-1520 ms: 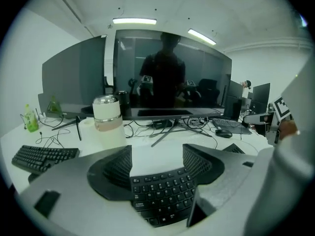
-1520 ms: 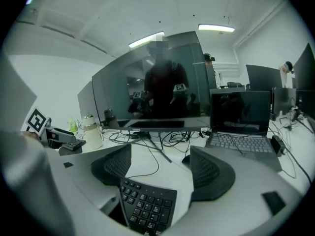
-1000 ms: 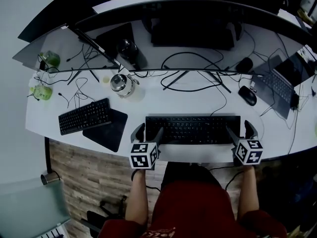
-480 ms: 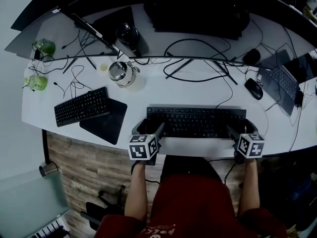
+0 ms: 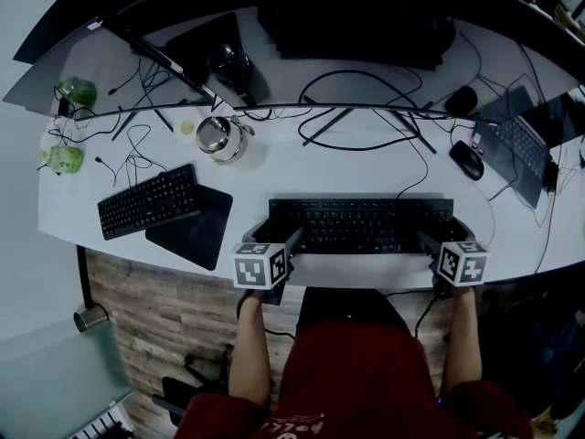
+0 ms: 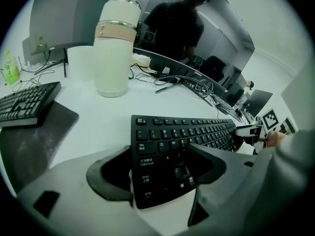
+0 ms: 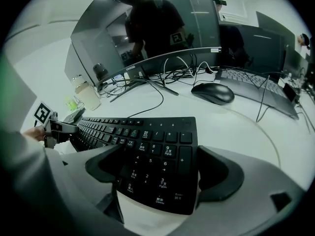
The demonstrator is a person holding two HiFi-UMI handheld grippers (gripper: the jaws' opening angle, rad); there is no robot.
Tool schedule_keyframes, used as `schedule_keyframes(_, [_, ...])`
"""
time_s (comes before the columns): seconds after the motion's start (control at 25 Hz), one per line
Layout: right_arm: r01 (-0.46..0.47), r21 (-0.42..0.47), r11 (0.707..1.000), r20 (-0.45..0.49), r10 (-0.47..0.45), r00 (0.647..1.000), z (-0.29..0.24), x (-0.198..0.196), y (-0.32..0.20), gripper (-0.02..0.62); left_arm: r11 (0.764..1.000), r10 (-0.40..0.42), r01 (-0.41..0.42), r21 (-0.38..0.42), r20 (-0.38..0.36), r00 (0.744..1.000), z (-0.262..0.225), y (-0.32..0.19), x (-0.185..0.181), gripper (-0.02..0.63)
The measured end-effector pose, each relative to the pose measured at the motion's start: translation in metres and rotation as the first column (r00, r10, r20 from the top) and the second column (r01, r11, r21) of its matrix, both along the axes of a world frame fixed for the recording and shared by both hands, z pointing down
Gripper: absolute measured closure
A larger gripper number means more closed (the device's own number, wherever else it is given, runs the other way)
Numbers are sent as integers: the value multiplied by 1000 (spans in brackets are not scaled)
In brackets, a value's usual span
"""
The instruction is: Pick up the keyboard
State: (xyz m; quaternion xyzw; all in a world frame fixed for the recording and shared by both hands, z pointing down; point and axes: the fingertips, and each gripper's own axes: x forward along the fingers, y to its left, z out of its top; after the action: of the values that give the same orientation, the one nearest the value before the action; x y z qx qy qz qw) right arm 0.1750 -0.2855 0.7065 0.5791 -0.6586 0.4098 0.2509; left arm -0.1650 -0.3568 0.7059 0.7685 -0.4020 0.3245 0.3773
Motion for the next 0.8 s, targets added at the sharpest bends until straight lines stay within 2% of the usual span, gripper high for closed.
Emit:
schedule_keyframes(0.4, [-2, 7, 1000, -2, 2, 1000, 0, 0, 0, 164, 1000, 1, -1, 15, 15, 1000, -1, -1, -1, 273])
schedule_keyframes(0.8, [-11, 83, 997, 5, 10, 1000, -15, -1, -5, 164, 995, -6, 4, 103, 20, 1000, -24, -7, -2, 275])
